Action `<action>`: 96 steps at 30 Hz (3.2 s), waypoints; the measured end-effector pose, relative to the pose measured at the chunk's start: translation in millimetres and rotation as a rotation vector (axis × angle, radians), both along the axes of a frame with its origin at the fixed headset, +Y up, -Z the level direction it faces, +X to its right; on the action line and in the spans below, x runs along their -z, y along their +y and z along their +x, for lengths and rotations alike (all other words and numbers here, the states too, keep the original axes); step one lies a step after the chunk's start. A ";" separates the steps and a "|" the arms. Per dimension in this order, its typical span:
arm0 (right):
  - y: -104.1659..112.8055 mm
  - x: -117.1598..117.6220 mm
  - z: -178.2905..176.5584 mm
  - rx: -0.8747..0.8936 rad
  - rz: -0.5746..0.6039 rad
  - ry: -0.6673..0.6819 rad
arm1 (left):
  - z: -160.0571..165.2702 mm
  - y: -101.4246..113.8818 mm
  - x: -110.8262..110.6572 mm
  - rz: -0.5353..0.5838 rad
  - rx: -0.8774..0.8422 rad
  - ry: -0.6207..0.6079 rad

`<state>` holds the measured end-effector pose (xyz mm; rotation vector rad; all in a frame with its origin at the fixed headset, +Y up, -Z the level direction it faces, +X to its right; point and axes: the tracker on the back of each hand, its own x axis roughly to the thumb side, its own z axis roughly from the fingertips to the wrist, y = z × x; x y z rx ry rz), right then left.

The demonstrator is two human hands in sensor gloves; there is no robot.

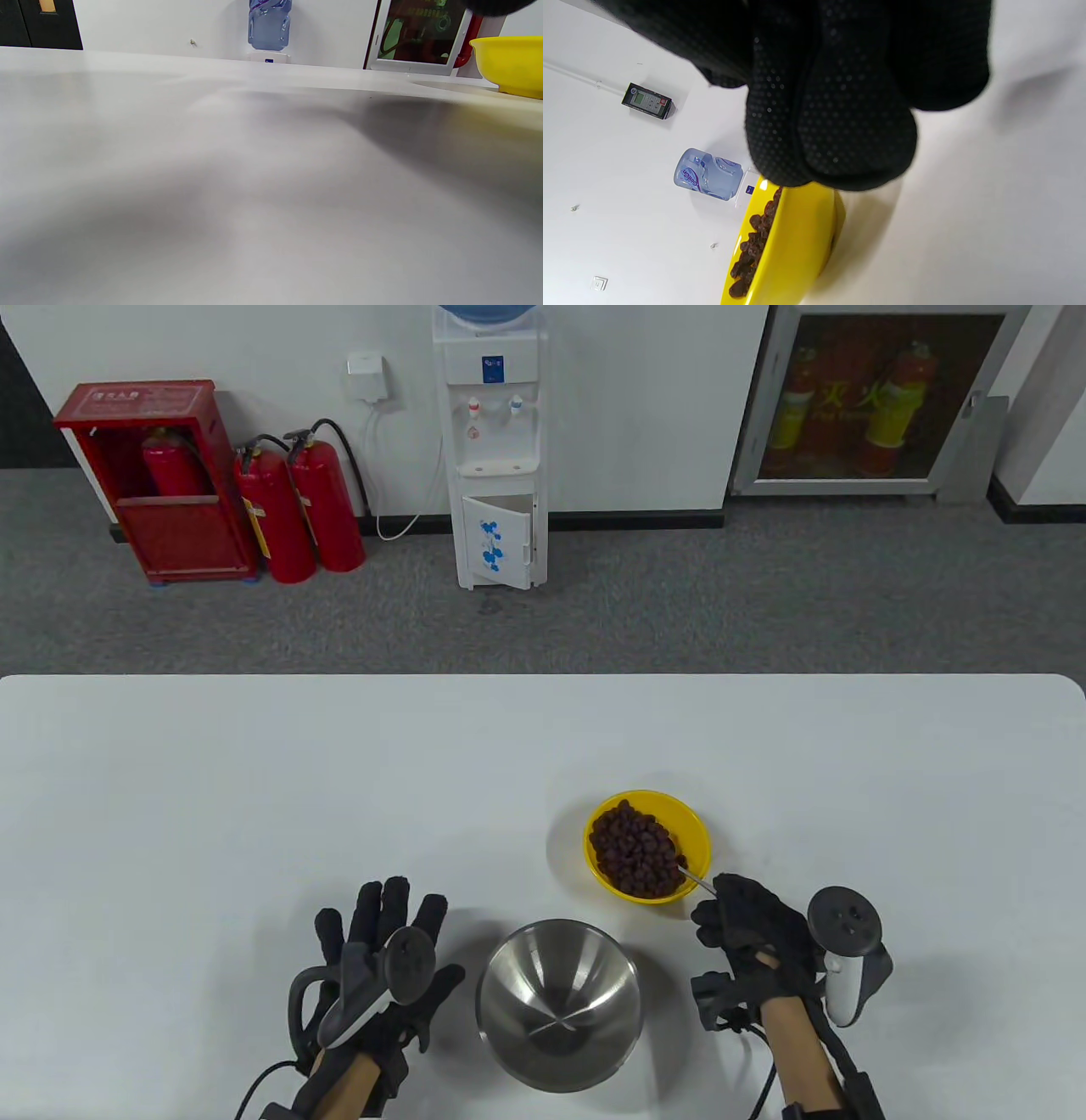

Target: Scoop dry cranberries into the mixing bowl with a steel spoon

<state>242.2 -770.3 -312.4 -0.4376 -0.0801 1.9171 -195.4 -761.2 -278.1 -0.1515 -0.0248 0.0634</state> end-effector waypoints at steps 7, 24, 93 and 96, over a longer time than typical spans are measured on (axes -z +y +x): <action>2.5 -2.9 5.1 0.023 0.013 -0.013 | 0.0 0.0 0.3 -0.001 -0.001 0.000; 24.9 -13.3 2.0 0.039 0.119 0.030 | -0.1 -0.1 0.7 0.003 -0.003 -0.002; 54.1 -48.4 -45.1 -0.281 0.448 0.454 | -0.8 -0.5 1.0 0.001 0.006 0.005; 54.3 -48.6 -45.6 -0.279 0.444 0.455 | -0.8 -0.6 1.0 0.000 0.007 0.005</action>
